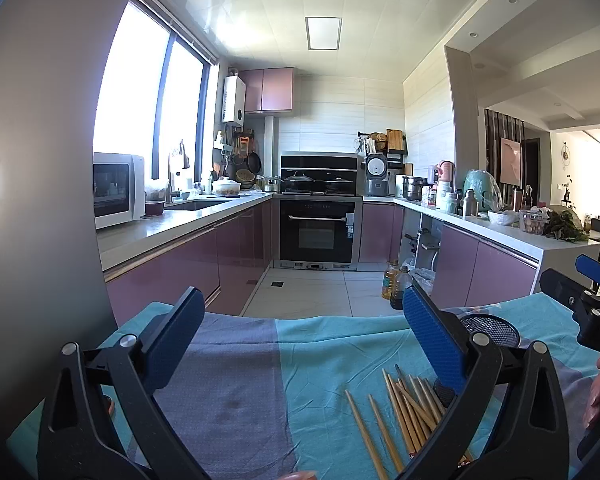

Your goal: Organize utensils

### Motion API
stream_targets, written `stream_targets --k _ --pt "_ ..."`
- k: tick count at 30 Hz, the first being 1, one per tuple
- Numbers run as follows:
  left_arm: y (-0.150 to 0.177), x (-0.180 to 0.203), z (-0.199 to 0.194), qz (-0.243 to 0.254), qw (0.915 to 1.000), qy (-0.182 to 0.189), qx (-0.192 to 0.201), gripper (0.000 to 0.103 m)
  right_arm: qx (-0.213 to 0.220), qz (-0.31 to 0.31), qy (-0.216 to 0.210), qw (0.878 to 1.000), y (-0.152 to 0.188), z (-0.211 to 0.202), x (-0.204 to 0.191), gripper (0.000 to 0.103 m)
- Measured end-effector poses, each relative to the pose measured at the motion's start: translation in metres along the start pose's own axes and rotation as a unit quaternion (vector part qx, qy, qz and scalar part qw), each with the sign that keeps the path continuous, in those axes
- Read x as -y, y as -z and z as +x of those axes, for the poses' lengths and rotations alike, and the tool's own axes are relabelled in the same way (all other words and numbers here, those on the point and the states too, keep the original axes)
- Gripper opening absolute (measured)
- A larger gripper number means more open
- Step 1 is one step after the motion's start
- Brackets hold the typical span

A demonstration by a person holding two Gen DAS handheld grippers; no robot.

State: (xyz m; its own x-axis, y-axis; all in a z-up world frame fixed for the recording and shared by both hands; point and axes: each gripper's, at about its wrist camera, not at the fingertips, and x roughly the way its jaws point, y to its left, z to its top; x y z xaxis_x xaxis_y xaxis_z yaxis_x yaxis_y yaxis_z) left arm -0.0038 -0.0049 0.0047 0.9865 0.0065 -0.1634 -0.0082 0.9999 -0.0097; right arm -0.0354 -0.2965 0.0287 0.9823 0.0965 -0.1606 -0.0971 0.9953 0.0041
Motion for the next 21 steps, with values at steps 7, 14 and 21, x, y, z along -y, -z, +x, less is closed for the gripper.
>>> stream_targets --k 7,14,21 --pt "-0.0001 -0.0011 0.0000 0.003 1.0000 0.001 0.000 0.098 -0.002 0.003 0.000 1.000 -0.0004 0.0012 0.0008 0.097" --pt "0.0003 0.0001 0.0008 0.003 1.0000 -0.001 0.000 0.098 -0.001 0.004 0.000 1.000 0.0016 0.0004 0.0046 0.097" --pt "0.0003 0.0008 0.0007 0.003 1.0000 -0.001 0.001 0.098 -0.001 0.005 0.001 1.000 0.0022 0.0005 0.0053 0.097"
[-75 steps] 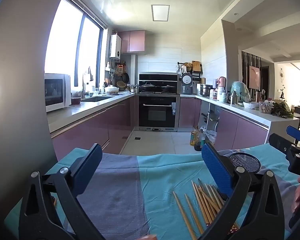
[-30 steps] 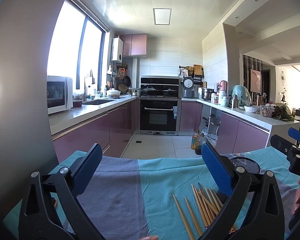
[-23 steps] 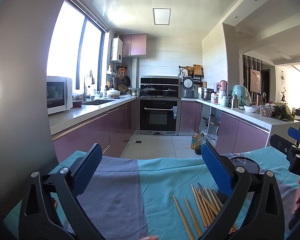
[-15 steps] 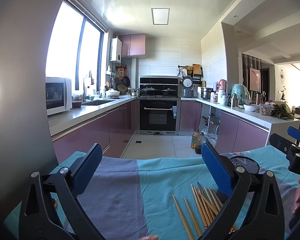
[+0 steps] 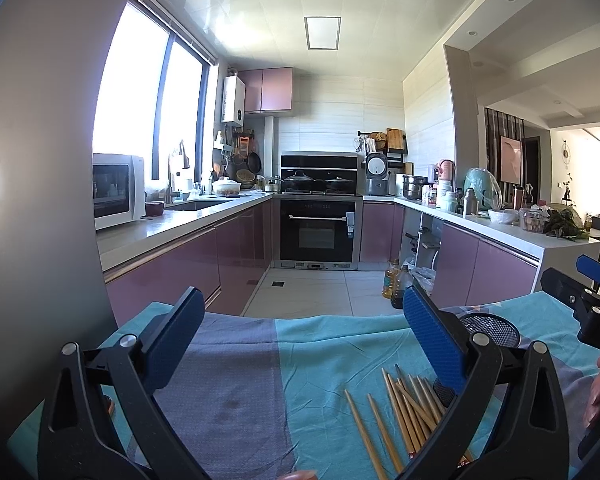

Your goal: Organize utensils

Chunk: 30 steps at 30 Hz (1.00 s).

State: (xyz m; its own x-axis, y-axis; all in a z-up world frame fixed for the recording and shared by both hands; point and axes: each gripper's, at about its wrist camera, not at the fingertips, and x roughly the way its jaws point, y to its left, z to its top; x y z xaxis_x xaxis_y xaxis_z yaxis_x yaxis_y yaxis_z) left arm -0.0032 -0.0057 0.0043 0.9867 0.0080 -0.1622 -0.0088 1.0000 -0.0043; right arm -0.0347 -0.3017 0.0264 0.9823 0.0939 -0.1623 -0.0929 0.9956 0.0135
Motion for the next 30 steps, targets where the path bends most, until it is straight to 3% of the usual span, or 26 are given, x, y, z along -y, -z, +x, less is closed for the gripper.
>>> stream_targets --k 23,30 --pt "0.008 -0.001 0.008 0.005 0.9998 0.007 -0.020 0.098 -0.011 0.002 -0.006 1.000 0.004 0.002 0.002 0.097" --pt "0.016 0.001 0.016 0.018 0.9985 0.018 -0.049 0.098 -0.046 -0.010 -0.043 0.998 0.012 0.005 -0.002 0.097"
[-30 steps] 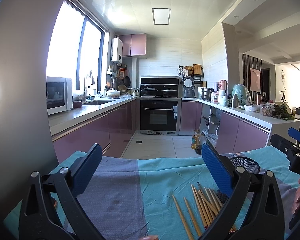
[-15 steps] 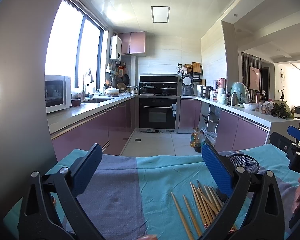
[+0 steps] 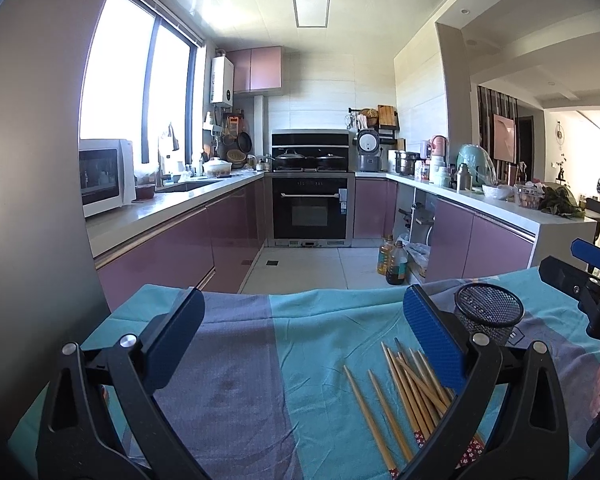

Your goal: Organize utensils

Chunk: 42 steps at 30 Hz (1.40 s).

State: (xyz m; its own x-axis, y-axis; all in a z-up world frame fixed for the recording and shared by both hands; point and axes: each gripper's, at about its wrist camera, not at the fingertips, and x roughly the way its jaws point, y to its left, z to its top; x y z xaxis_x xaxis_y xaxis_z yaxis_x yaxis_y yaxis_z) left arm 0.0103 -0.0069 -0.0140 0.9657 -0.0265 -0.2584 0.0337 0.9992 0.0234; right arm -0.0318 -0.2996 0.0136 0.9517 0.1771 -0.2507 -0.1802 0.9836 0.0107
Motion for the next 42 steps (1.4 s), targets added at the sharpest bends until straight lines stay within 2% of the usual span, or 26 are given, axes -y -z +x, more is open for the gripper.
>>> stream_targets --k 2,5,8,10,11,13,14,18,25,30,32,36,42 --pt "0.004 0.000 0.005 0.004 0.9999 0.004 -0.016 0.098 -0.021 -0.003 -0.029 0.999 0.006 0.002 -0.002 0.097" --pt "0.011 0.002 0.017 0.019 0.9985 0.011 -0.049 0.097 -0.078 -0.012 -0.079 0.994 0.019 0.012 -0.010 0.094" --pt "0.022 0.006 0.032 0.037 0.9949 0.026 -0.090 0.090 -0.151 -0.035 -0.096 0.983 0.039 0.032 -0.022 0.077" --pt "0.030 0.011 0.044 0.051 0.9904 0.035 -0.124 0.085 -0.196 -0.031 -0.108 0.974 0.053 0.045 -0.025 0.056" --pt "0.034 0.014 0.050 0.056 0.9877 0.042 -0.140 0.080 -0.215 -0.028 -0.113 0.970 0.059 0.052 -0.027 0.051" --pt "0.046 0.018 0.063 0.064 0.9814 0.058 -0.171 0.074 -0.239 -0.026 -0.115 0.964 0.069 0.062 -0.032 0.035" --pt "0.051 0.021 0.068 0.067 0.9786 0.065 -0.184 0.072 -0.248 -0.025 -0.119 0.961 0.073 0.066 -0.033 0.032" --pt "0.074 0.030 0.089 0.073 0.9669 0.092 -0.227 0.061 -0.267 -0.033 -0.126 0.955 0.079 0.074 -0.041 0.024" --pt "0.096 0.042 0.118 0.064 0.9519 0.120 -0.274 0.047 -0.294 -0.032 -0.128 0.947 0.078 0.089 -0.044 0.022" --pt "0.102 0.046 0.133 0.054 0.9405 0.139 -0.305 0.030 -0.301 -0.032 -0.121 0.945 0.078 0.096 -0.044 0.017" --pt "0.101 0.043 0.134 0.051 0.9387 0.143 -0.309 0.029 -0.303 -0.031 -0.119 0.945 0.078 0.099 -0.045 0.012" --pt "0.103 0.048 0.139 0.044 0.9355 0.156 -0.314 0.015 -0.310 -0.017 -0.129 0.942 0.078 0.099 -0.038 0.006" --pt "0.099 0.047 0.137 0.031 0.9374 0.150 -0.313 0.009 -0.300 0.005 -0.145 0.943 0.074 0.090 -0.030 0.005"
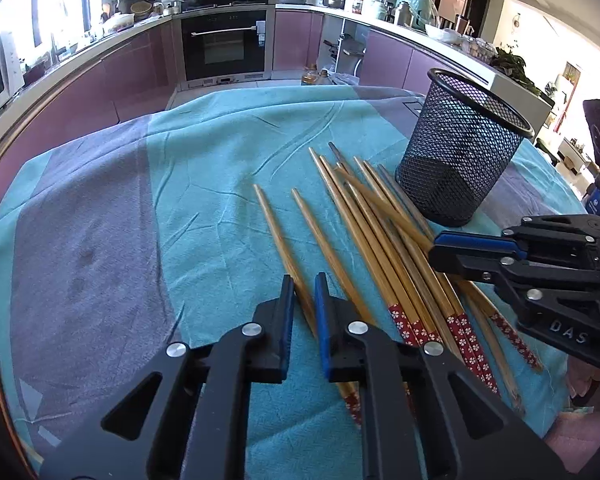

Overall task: Organize utensils
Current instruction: 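Grasp one wooden chopstick with the left tool while the right tool grasps another, then lift the chopsticks upright with both tools and lower them into the mesh cup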

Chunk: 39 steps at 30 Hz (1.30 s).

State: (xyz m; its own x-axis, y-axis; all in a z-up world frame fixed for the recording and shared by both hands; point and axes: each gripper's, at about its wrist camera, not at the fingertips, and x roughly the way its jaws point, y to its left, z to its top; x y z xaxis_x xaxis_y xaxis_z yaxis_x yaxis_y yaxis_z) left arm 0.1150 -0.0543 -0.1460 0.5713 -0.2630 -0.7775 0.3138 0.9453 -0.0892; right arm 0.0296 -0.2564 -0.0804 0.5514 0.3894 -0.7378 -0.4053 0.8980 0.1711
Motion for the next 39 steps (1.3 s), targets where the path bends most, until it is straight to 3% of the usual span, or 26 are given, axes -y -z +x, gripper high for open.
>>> stream_targets --k 2,3,12,13,15,20,22,23,24,27,32,39 --pt "0.001 -0.001 -0.007 -0.003 1.0000 -0.002 0.003 0.007 0.011 0.002 -0.007 1.000 -0.001 -0.008 0.001 0.005" --pt "0.000 -0.001 -0.009 -0.003 1.0000 -0.002 0.006 0.000 0.017 0.003 -0.011 1.000 -0.001 -0.013 0.001 0.005" --pt "-0.008 0.005 -0.036 0.014 0.9994 -0.004 0.032 0.001 0.078 0.009 -0.030 0.996 -0.008 -0.055 0.009 0.006" --pt "-0.008 0.005 -0.036 0.017 0.9994 -0.008 0.029 0.004 0.079 0.008 -0.030 0.996 -0.008 -0.056 0.009 0.006" --pt "-0.005 0.007 -0.033 0.028 0.9991 -0.020 0.024 0.019 0.080 0.007 -0.031 0.996 -0.008 -0.057 0.010 0.006" --pt "0.002 0.012 -0.015 0.046 0.9982 -0.038 -0.006 0.023 0.086 0.007 -0.033 0.996 -0.008 -0.064 0.013 0.006" --pt "0.001 0.013 -0.014 0.048 0.9980 -0.040 -0.005 0.020 0.092 0.006 -0.032 0.995 -0.009 -0.067 0.013 0.006" --pt "0.000 0.013 -0.013 0.049 0.9980 -0.039 -0.005 0.011 0.095 0.005 -0.031 0.995 -0.010 -0.068 0.012 0.006" --pt "-0.001 0.013 -0.013 0.047 0.9981 -0.039 -0.005 0.008 0.099 0.005 -0.030 0.995 -0.011 -0.071 0.013 0.006" --pt "-0.002 0.012 -0.014 0.043 0.9982 -0.043 -0.003 0.008 0.115 0.007 -0.028 0.993 -0.014 -0.081 0.016 0.006" --pt "-0.009 0.011 -0.036 0.035 0.9992 -0.011 0.018 0.008 0.146 0.005 -0.027 0.989 -0.022 -0.101 0.023 0.006" --pt "-0.038 0.014 -0.101 0.031 0.9939 0.045 0.096 0.008 0.198 0.007 -0.039 0.979 -0.042 -0.131 0.037 0.006"
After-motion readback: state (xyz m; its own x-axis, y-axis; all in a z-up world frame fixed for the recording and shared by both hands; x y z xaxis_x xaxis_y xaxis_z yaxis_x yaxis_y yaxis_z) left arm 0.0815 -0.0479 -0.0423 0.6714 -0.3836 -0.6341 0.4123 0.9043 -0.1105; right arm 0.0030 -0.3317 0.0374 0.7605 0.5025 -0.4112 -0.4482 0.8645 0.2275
